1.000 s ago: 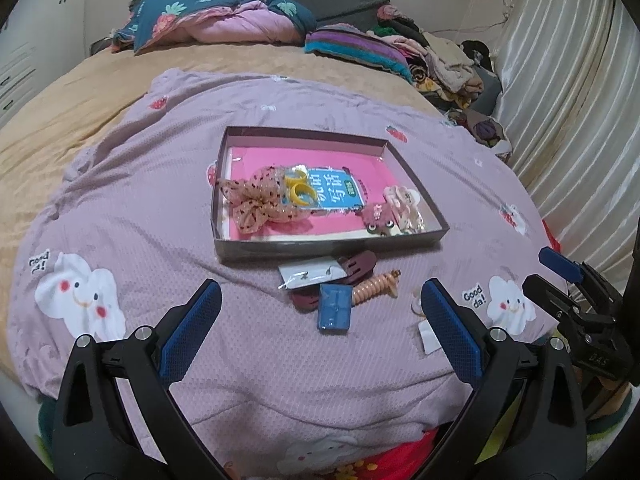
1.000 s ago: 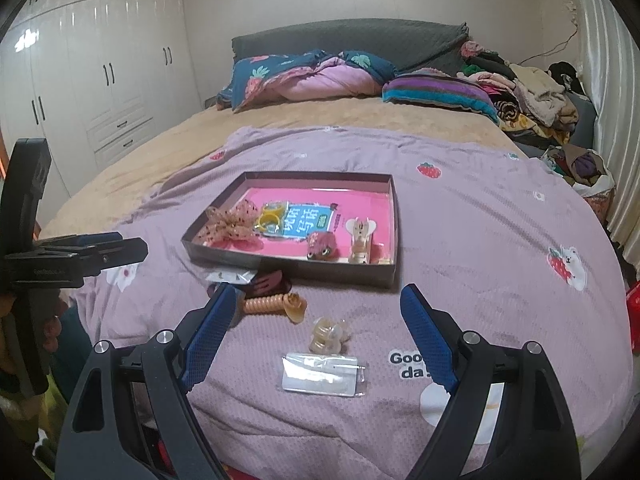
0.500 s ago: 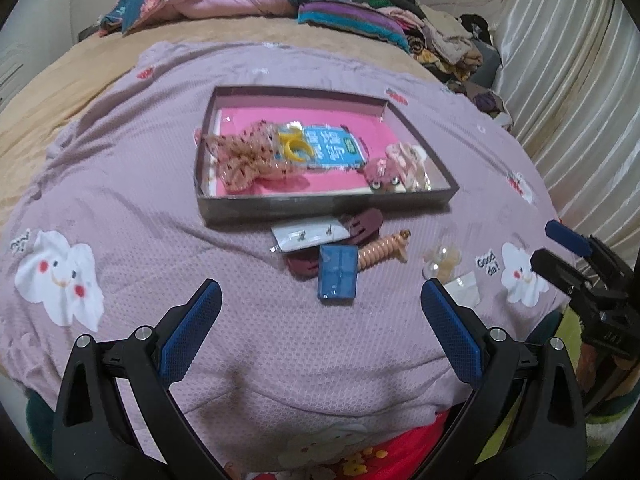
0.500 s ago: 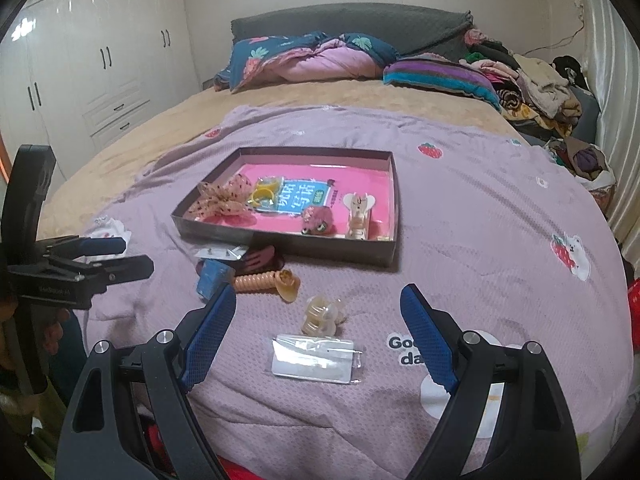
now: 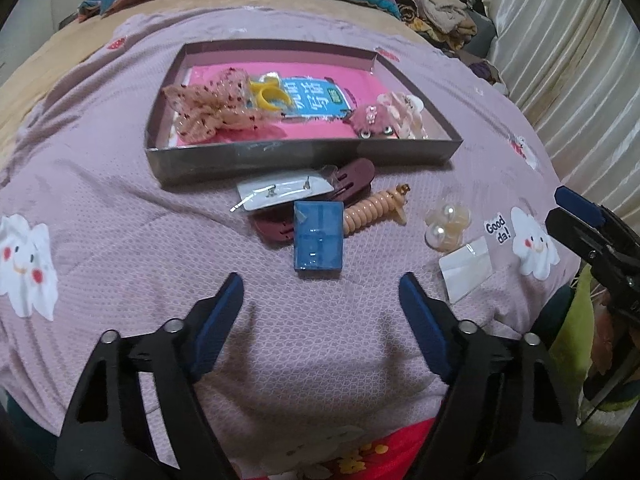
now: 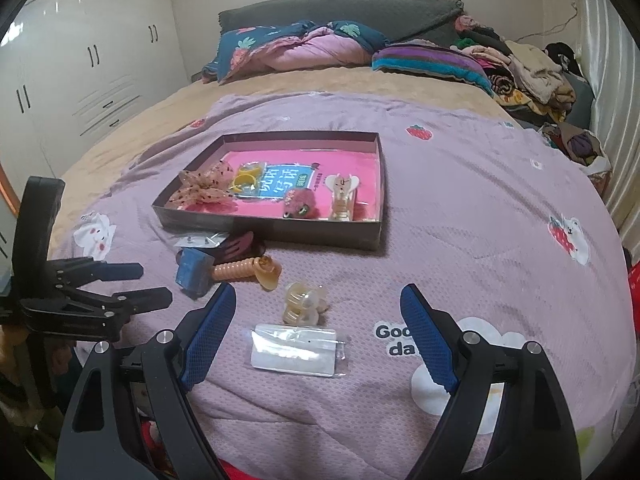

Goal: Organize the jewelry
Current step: 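Grasp the blue case with the left tool while the right tool grasps the peach spiral clip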

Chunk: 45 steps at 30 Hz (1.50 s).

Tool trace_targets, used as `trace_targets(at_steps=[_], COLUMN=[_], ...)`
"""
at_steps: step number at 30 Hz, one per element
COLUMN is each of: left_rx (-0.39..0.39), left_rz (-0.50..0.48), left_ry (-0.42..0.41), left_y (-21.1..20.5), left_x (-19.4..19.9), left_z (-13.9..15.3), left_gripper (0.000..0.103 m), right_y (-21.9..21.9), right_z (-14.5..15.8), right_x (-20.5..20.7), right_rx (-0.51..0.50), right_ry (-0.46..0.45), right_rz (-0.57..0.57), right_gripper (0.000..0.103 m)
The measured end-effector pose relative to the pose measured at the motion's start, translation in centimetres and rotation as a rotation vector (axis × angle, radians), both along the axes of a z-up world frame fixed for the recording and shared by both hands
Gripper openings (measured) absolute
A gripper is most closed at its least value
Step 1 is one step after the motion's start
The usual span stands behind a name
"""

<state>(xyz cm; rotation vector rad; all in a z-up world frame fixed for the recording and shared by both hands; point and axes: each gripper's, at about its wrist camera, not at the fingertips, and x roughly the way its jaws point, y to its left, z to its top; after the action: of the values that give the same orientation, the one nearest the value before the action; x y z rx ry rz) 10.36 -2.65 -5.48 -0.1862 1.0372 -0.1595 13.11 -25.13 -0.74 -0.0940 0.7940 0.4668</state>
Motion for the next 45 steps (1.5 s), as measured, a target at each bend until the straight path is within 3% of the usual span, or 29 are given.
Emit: trace_targets(at_steps=[11,13,19,26,37,45], left_rx=[-0.01,-0.011,-0.014,-0.018,-0.054,-0.073], left_rz=[0.004,0.003,-0.01,-0.007,0.001,0.026], left_ry=[0.019,0.02,0.043,0.055,0.063,0.063], left_y=[-0.2,-0.2,-0.3,0.2,1.4,2.6], left_x=[2.1,2.6,3.5,3.9,3.5,3.3], left_z=[-1.0,-1.1,-1.8,-2.1,-1.9,-1.4], left_gripper=[0.045,0.045,0.032,0.025,0.025,0.025], right_y=[-0.1,0.2,1.9,4.5,9.3,11.5], right_z=[-1.1,-1.5,-2.7,-4.2,-7.2,-8.9], right_x=[1.4,1.8,3.2,5.1,7.2,7.5], right_rx=[-0.023,-0.034,-0.086,-0.146,-0.23,-0.247], right_ry=[0.021,0.037,0.06,0.087,0.151,0.173], right_rz=[-0.001,0.011,0.073,0.144,0.284,0.366], right_gripper=[0.083,0.083,0.083,0.083,0.082,0.059])
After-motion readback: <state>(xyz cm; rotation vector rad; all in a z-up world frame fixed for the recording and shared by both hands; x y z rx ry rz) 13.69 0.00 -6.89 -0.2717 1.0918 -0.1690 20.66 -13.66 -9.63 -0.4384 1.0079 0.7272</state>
